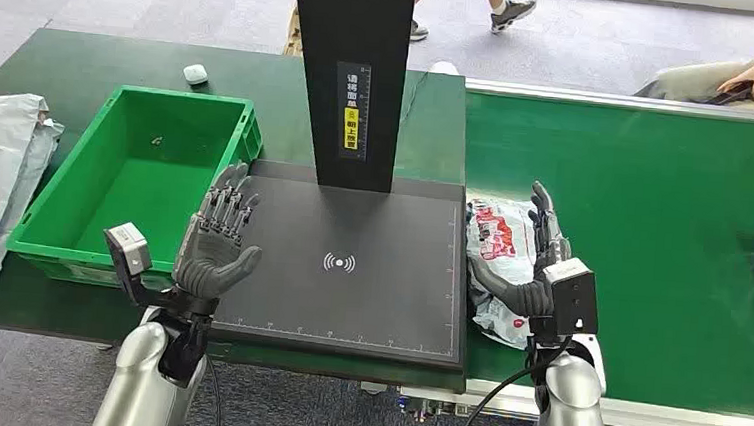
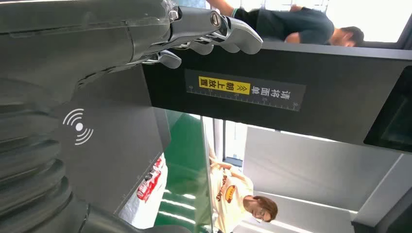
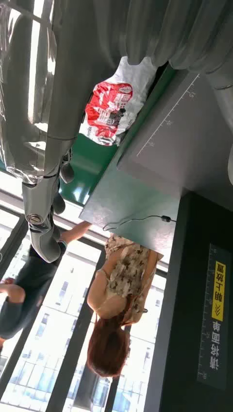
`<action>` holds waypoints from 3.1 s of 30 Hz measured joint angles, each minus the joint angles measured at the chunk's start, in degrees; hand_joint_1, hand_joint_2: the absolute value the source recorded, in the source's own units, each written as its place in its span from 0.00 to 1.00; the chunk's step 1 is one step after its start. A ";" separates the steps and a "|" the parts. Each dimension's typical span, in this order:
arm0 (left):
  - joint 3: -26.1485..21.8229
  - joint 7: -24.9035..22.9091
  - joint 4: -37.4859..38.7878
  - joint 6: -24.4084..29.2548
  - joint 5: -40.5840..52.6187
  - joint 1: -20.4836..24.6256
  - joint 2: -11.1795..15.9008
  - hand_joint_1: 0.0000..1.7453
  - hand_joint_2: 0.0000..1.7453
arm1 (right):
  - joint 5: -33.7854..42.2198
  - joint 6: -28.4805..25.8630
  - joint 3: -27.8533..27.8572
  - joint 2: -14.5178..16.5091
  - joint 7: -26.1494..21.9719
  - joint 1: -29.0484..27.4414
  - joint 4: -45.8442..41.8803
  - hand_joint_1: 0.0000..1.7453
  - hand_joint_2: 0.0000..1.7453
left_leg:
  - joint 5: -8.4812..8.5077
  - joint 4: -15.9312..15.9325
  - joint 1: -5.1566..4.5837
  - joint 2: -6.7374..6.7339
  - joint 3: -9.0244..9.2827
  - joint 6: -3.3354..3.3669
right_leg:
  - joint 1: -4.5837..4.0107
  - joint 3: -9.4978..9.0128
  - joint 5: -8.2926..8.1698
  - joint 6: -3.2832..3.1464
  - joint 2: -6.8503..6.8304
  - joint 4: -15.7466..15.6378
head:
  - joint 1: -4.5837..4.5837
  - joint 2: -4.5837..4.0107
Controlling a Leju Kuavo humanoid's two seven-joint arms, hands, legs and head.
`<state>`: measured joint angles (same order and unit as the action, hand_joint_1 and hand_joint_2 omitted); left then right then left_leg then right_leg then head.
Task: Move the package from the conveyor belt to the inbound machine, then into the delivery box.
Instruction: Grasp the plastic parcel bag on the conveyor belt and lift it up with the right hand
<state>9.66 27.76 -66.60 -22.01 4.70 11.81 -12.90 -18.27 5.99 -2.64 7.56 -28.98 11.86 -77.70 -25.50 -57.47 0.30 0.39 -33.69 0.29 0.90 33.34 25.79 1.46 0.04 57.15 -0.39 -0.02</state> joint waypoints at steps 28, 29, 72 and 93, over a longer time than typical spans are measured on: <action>0.00 0.02 0.04 -0.02 0.07 0.04 0.00 0.00 1.00 | -0.02 0.00 0.04 0.00 0.00 -0.03 -0.04 0.00 1.00 | 0.00 0.00 0.00 0.00 0.00 0.00 | 0.00 0.00 0.00 0.00 0.00 0.00 | 0.00 0.00; 0.00 0.02 0.04 -0.02 0.07 0.04 0.00 0.00 1.00 | -0.02 0.00 0.04 0.00 0.00 -0.03 -0.05 0.00 1.00 | 0.00 0.00 0.00 0.00 0.00 0.00 | 0.00 0.00 0.00 0.00 0.00 0.00 | 0.00 0.00; 1.86 -1.13 3.02 -0.51 -2.11 2.54 1.22 0.00 1.00 | -32.85 5.57 -0.96 -16.20 21.55 16.79 43.37 1.00 1.00 | 0.00 -0.05 0.01 0.00 0.07 0.01 | -0.02 -0.09 -0.02 0.02 0.01 -0.01 | 0.01 0.00; 1.87 -1.02 3.08 -0.44 -2.16 3.48 1.22 0.00 1.00 | -32.22 5.00 -3.46 -16.22 19.47 18.11 43.47 1.00 1.00 | 0.00 -0.04 0.01 0.01 0.06 0.01 | -0.02 -0.08 -0.02 0.02 -0.01 -0.01 | 0.01 0.00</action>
<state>11.54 26.74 -63.52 -22.45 2.54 15.30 -11.67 -50.49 10.99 -6.11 -8.66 -9.51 29.98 -34.23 -25.50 -57.52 0.31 0.40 -33.63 0.29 0.88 33.26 25.78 1.47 0.03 57.15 -0.38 -0.02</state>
